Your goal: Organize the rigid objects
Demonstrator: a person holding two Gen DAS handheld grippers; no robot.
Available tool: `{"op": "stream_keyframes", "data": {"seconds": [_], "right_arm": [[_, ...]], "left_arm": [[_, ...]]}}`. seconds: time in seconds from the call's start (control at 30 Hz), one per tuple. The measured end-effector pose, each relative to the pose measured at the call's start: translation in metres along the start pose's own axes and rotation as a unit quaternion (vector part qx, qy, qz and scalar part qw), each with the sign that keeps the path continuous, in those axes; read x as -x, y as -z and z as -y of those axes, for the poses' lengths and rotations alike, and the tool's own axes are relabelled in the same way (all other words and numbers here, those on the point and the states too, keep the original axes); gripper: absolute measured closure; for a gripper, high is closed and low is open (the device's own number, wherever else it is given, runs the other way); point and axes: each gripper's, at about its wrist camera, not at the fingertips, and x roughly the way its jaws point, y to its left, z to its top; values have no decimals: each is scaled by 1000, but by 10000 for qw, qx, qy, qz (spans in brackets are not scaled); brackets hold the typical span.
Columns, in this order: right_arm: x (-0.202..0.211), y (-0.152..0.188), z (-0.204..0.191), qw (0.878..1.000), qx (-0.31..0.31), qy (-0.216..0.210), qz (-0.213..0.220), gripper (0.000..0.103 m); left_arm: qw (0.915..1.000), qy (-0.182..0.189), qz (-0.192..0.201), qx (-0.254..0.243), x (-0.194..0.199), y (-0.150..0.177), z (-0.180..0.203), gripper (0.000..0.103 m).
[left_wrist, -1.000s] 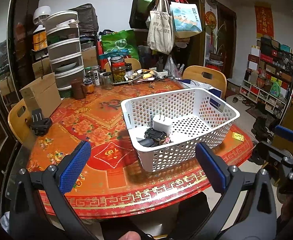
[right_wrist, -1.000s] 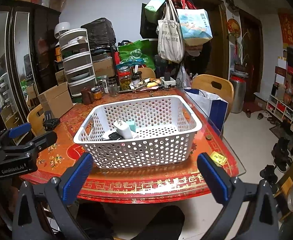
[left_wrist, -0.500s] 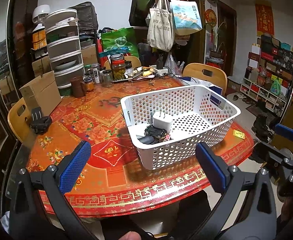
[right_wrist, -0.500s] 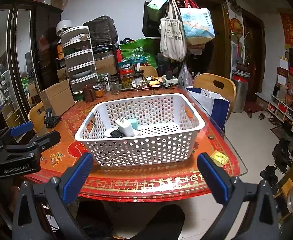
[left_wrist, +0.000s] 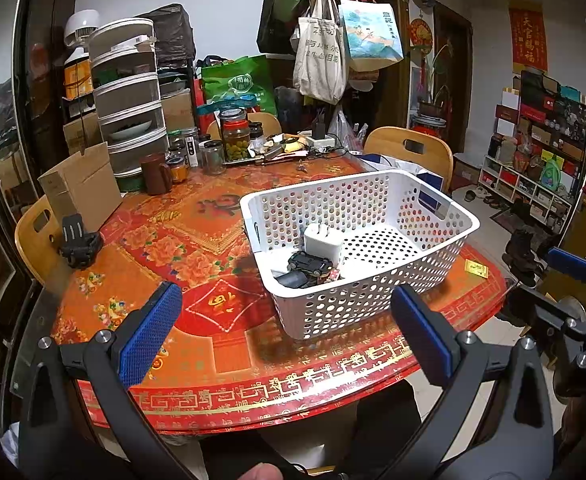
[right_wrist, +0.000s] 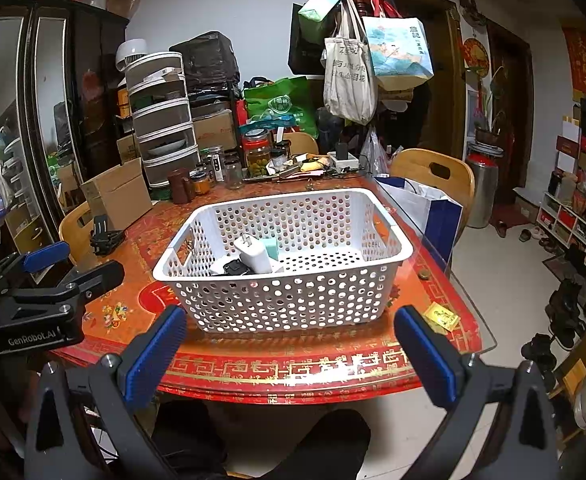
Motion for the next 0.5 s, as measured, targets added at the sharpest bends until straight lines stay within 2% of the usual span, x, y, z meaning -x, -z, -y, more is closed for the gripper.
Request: {"op": "stream_keyframes", "data": {"seconds": [0.5], "right_arm": [[0,1,-1,10000,44,-1,-10,0]], "left_arm": [[10000,8,-20,-10,-2,2,4,0]]}}
